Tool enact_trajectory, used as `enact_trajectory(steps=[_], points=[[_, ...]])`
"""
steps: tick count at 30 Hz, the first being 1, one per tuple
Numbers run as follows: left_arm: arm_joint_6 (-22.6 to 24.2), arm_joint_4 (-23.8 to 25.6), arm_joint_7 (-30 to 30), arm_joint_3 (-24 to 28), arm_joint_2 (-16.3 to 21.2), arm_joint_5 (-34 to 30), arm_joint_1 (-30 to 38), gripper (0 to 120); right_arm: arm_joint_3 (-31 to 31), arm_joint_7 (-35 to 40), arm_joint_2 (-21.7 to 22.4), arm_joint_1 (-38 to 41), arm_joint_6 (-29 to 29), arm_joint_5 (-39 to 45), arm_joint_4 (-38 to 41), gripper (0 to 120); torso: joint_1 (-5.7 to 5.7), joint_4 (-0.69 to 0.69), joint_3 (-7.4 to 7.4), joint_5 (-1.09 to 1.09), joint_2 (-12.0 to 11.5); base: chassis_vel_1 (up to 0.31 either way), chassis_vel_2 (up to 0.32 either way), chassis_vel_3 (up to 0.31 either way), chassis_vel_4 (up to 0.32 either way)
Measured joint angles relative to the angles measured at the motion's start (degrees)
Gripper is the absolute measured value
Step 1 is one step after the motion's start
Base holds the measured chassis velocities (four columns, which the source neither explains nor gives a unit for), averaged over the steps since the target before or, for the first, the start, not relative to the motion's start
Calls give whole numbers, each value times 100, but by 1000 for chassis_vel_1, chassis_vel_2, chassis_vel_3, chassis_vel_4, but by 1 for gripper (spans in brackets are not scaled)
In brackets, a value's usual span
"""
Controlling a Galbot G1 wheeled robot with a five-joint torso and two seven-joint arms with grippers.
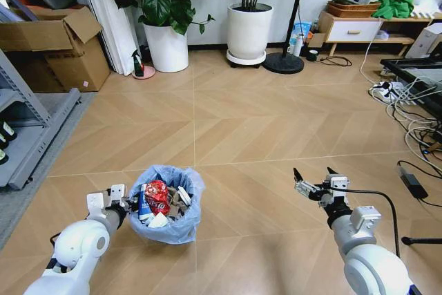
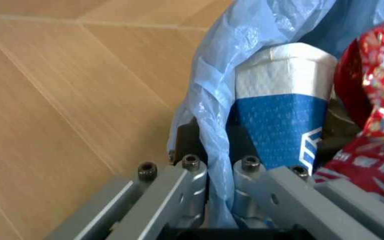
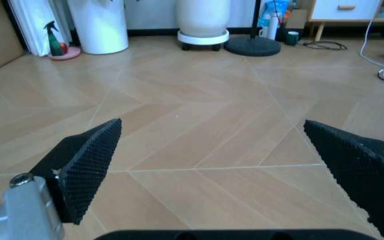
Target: Pick up the trash bin and place the garbage on the floor into it.
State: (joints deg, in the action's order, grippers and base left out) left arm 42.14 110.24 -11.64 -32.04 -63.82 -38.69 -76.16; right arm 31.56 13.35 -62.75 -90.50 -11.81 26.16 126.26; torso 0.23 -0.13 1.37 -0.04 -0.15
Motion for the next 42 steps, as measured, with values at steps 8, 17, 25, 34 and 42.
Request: enact_trajectory(steps=[8,17,25,34,42], points=[[3,-146,-23,100,-57,19,214,0,46,2,25,-41,18,10,8,100,0,0,0,0,0,0,0,0,0],[3,-439,-35,213,-33,-17,574,0,43,2,11,-84,27,3,47,100,0,0,0,0,0,0,0,0,0],[3,-586,-17,229,-30,-27,587,0,69,2,15,-105,41,2,66,100,0,0,0,-1,0,0,0,0,0],[2,-687,-16,227,-46,-27,623,0,62,2,12,-92,55,-1,66,100,0,0,0,-1,0,0,0,0,0],[-3,-781,-3,251,-61,-9,656,14,78,1,19,-99,84,0,66,100,0,0,0,1,0,0,0,0,0]])
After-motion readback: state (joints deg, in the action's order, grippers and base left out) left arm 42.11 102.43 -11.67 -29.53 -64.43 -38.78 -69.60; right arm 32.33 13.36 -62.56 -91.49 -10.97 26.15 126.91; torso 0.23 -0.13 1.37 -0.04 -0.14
